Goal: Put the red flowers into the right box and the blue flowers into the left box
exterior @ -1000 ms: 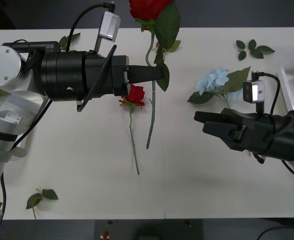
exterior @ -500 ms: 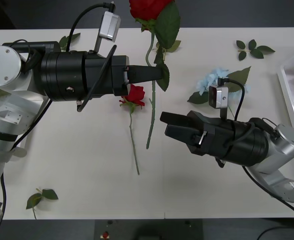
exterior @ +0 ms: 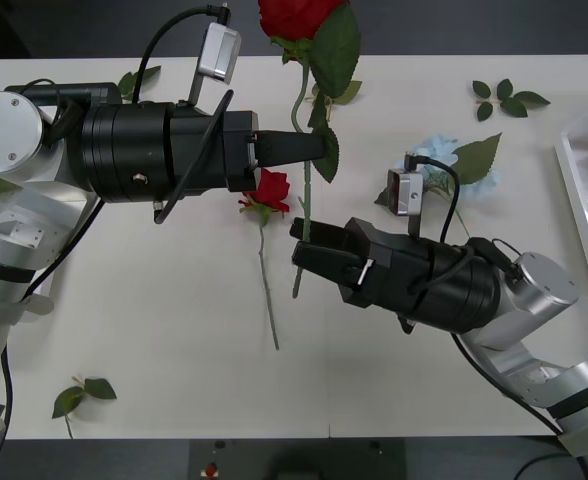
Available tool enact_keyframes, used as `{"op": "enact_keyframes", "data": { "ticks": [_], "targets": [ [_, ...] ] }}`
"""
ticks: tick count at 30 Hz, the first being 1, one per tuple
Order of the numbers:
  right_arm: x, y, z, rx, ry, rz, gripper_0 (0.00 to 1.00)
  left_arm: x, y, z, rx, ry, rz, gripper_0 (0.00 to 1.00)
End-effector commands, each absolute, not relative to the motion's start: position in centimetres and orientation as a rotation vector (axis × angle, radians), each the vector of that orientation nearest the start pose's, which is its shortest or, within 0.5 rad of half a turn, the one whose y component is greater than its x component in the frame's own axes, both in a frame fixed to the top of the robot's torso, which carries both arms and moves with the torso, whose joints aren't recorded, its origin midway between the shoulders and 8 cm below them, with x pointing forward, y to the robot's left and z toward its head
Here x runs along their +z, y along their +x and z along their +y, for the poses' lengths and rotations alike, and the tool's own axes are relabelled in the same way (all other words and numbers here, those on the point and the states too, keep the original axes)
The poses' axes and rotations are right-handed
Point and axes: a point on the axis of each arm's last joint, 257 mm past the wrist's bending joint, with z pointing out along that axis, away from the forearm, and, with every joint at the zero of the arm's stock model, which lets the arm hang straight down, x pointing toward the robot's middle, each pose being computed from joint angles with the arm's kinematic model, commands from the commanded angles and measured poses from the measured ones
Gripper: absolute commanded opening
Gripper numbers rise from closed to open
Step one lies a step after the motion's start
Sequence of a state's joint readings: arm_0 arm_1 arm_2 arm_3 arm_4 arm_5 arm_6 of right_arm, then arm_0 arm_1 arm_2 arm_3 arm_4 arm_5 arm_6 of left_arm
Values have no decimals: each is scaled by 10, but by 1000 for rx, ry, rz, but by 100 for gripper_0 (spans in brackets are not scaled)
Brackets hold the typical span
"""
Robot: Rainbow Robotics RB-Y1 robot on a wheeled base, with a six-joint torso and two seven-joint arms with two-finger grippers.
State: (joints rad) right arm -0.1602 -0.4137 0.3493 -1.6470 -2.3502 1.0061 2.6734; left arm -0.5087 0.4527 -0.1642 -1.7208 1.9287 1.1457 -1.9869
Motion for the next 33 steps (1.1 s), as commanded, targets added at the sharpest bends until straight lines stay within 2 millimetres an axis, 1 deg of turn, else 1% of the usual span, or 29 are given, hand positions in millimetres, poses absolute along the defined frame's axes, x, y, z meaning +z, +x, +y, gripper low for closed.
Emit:
{"op": "enact_keyframes", "data": {
  "ticks": [1, 4, 8, 11, 13, 16, 17, 18, 20, 22, 23, 32, 33],
  "targets": [
    [-73, 352, 24, 1670, -618, 1250, 81, -1, 392, -23, -1560, 874, 1559, 0],
    [-70, 354, 29, 1670, -607, 1239, 79, -1, 392, -23, -1560, 874, 1559, 0],
    [-67, 357, 33, 1664, -596, 1234, 73, -1, 392, -23, -1560, 874, 1559, 0],
    [-67, 355, 37, 1673, -599, 1232, 70, -1, 392, -23, -1560, 874, 1559, 0],
    [-67, 354, 40, 1675, -597, 1235, 66, -1, 392, -23, -1560, 874, 1559, 0],
    [-68, 354, 43, 1679, -590, 1237, 51, -1, 392, -23, -1560, 874, 1559, 0],
    [-68, 354, 44, 1680, -586, 1238, 40, -1, 392, -23, -1560, 874, 1559, 0],
    [-67, 354, 45, 1683, -586, 1237, 31, -1, 392, -23, -1560, 874, 1559, 0],
    [-69, 353, 45, 1684, -584, 1241, 18, -1, 392, -23, -1560, 874, 1559, 0],
    [-69, 354, 46, 1685, -580, 1243, 1, -1, 392, -23, -1560, 874, 1559, 0],
    [-69, 354, 47, 1686, -578, 1243, 0, -1, 392, -23, -1560, 874, 1559, 0],
    [-67, 355, 45, 1692, -569, 1239, 0, -1, 392, -23, -1560, 874, 1559, 0],
    [-67, 355, 45, 1692, -569, 1240, 0, -1, 392, -23, -1560, 874, 1559, 12]
  ]
}}
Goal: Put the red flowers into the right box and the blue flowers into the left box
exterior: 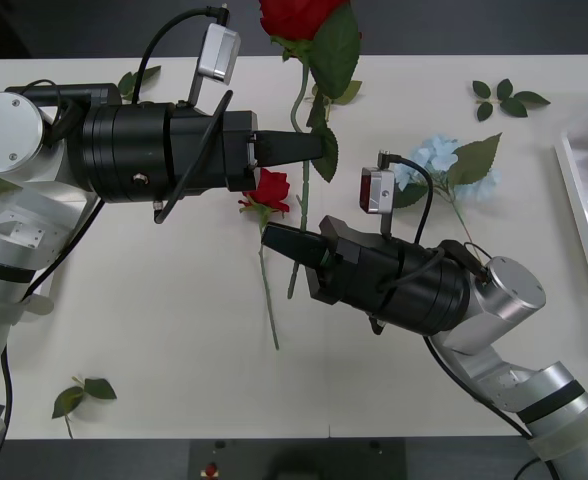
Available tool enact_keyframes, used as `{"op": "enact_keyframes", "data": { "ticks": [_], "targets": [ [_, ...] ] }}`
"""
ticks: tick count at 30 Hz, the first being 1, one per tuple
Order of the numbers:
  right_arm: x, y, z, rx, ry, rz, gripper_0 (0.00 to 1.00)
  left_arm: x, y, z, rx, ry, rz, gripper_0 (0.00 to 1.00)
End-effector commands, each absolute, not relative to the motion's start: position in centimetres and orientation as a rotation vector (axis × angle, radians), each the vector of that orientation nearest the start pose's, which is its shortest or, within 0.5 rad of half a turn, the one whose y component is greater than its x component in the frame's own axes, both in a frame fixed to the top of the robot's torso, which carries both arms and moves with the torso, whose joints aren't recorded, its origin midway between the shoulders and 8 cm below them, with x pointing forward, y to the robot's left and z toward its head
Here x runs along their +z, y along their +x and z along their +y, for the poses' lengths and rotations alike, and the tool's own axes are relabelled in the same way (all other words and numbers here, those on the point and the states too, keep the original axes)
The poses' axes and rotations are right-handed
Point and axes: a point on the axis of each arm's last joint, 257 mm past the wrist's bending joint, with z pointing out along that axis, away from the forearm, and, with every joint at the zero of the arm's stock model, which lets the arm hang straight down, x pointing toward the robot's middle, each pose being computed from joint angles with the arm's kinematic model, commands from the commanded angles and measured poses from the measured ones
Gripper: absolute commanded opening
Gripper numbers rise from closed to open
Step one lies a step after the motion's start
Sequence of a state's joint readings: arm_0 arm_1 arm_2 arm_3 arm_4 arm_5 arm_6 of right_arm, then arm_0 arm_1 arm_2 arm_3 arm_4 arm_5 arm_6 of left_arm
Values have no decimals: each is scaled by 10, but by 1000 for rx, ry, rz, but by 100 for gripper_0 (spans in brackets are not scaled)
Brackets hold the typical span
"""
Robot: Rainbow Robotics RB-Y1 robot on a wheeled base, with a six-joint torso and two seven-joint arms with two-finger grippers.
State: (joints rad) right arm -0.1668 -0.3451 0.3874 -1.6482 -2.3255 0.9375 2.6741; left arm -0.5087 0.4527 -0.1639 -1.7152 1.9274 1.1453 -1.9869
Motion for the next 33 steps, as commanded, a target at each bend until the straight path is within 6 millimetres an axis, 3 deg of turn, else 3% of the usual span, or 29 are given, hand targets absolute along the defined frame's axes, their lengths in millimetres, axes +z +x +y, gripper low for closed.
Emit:
{"op": "enact_keyframes", "data": {
  "ticks": [1, 2, 20, 26, 31, 33],
  "targets": [
    [-67, 356, 44, 1690, -565, 1241, 0, -1, 392, -23, -1560, 874, 1559, 68],
    [-67, 356, 44, 1690, -563, 1241, 0, -1, 392, -23, -1560, 874, 1559, 99],
    [-66, 367, 27, 1657, -547, 1251, 0, -1, 392, -23, -1560, 874, 1559, 100],
    [-77, 381, 1, 1578, -560, 1313, 0, -1, 392, -23, -1560, 874, 1559, 100],
    [-96, 397, -33, 1448, -600, 1418, 0, -1, 392, -23, -1560, 874, 1559, 100],
    [-104, 406, -53, 1403, -602, 1498, 0, -12, 393, -23, -1570, 856, 1579, 100]
  ]
}}
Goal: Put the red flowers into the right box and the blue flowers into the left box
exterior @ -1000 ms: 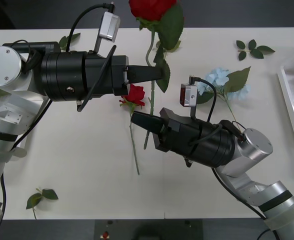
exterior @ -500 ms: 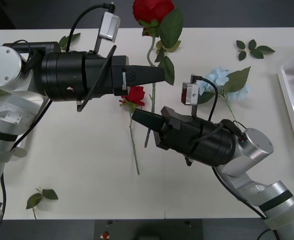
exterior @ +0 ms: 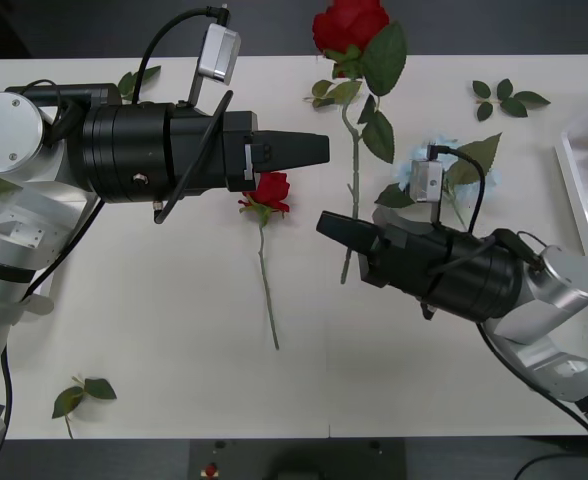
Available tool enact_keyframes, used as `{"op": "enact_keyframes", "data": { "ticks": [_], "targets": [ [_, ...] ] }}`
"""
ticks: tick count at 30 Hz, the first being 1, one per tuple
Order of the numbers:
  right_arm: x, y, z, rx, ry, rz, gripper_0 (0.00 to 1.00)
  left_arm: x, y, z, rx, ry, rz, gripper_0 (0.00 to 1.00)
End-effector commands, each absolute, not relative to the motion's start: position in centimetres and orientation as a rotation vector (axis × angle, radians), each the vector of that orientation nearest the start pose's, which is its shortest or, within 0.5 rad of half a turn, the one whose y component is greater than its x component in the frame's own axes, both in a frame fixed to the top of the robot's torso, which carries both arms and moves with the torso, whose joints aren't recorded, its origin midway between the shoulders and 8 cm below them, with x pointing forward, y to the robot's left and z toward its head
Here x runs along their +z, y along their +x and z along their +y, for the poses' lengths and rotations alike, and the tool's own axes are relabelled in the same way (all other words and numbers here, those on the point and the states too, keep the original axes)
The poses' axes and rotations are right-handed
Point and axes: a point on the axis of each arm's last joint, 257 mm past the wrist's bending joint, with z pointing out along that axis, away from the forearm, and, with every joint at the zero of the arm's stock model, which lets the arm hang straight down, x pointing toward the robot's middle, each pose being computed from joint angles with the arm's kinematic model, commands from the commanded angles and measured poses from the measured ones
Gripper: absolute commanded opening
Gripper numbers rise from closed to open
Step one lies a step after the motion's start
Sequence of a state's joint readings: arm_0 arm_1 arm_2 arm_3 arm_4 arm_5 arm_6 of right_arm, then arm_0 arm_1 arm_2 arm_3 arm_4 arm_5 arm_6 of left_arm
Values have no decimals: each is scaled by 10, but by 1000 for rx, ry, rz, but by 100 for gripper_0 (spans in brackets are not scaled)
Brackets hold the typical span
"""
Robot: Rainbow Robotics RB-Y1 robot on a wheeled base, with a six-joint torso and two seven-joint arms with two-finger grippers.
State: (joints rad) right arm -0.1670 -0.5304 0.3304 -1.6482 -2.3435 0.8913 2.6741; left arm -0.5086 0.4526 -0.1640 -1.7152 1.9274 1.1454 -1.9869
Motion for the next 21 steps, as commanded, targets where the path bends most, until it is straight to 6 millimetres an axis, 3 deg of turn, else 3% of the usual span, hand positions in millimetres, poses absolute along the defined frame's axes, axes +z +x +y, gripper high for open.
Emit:
{"op": "enact_keyframes", "data": {
  "ticks": [1, 5, 10, 14, 15, 18, 21],
  "targets": [
    [-108, 409, -62, 1385, -600, 1535, 0, -9, 394, -22, -1560, 857, 1570, 100],
    [-119, 425, -103, 1302, -563, 1679, 0, -15, 403, -14, -1500, 858, 1591, 100],
    [-132, 448, -179, 1129, -455, 1893, 0, -32, 422, 0, -1389, 837, 1677, 100],
    [-131, 456, -227, 1020, -380, 1985, 0, -51, 436, 12, -1331, 775, 1799, 100],
    [-132, 459, -248, 970, -346, 2025, 0, -60, 443, 17, -1290, 753, 1843, 100],
    [-135, 467, -284, 883, -308, 2067, 0, -74, 457, 27, -1200, 714, 1918, 100],
    [-142, 477, -334, 769, -248, 2111, 0, -91, 473, 43, -1082, 653, 2005, 100]
  ]
}}
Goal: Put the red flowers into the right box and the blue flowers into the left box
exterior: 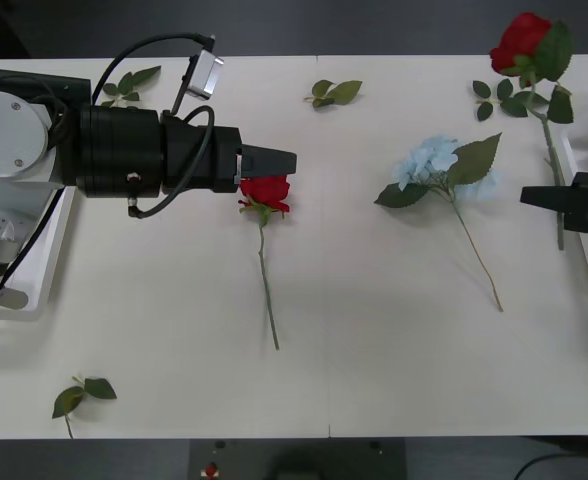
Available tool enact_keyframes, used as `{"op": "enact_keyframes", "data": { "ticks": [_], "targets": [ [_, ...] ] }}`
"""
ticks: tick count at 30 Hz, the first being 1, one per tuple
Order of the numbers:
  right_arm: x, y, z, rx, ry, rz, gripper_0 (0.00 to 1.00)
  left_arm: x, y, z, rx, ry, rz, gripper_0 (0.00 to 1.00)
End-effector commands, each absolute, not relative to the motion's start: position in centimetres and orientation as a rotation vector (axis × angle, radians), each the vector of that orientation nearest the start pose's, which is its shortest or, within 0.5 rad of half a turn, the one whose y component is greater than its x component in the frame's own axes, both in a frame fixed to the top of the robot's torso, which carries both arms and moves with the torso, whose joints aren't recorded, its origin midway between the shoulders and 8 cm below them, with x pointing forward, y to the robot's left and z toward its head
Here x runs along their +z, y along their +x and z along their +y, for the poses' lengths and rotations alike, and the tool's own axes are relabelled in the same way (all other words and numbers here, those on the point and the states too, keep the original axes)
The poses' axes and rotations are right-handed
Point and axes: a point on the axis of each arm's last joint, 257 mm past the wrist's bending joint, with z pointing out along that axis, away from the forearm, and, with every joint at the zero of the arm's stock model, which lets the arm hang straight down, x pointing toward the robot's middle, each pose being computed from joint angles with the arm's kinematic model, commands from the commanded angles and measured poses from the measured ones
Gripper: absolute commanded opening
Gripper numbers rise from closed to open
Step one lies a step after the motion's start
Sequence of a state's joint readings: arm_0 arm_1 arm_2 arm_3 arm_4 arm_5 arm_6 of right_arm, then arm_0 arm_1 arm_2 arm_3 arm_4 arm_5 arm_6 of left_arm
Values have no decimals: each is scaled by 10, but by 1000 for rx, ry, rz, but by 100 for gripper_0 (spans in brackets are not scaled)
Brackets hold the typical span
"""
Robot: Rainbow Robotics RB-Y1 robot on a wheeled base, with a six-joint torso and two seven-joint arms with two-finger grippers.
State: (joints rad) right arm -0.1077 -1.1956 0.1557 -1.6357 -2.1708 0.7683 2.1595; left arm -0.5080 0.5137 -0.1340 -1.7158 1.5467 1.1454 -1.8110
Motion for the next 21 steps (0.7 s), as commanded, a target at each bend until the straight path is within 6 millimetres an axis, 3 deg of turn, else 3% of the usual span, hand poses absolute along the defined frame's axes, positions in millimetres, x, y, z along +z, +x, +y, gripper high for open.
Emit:
{"op": "enact_keyframes", "data": {
  "ticks": [1, 8, 12, 17, 21],
  "targets": [
    [-145, 481, -353, 721, -231, 2126, 0, -98, 478, 47, -1048, 627, 2040, 100],
    [-158, 492, -457, 437, -150, 2181, 0, -128, 493, 78, -872, 439, 2253, 100],
    [-168, 488, -504, 305, -114, 2216, 0, -137, 495, 91, -787, 321, 2351, 100],
    [-175, 485, -553, 152, -71, 2228, 0, -151, 502, 102, -661, 157, 2452, 100],
    [-180, 484, -581, 47, -52, 2228, 0, -160, 507, 104, -577, 60, 2486, 100]
  ]
}}
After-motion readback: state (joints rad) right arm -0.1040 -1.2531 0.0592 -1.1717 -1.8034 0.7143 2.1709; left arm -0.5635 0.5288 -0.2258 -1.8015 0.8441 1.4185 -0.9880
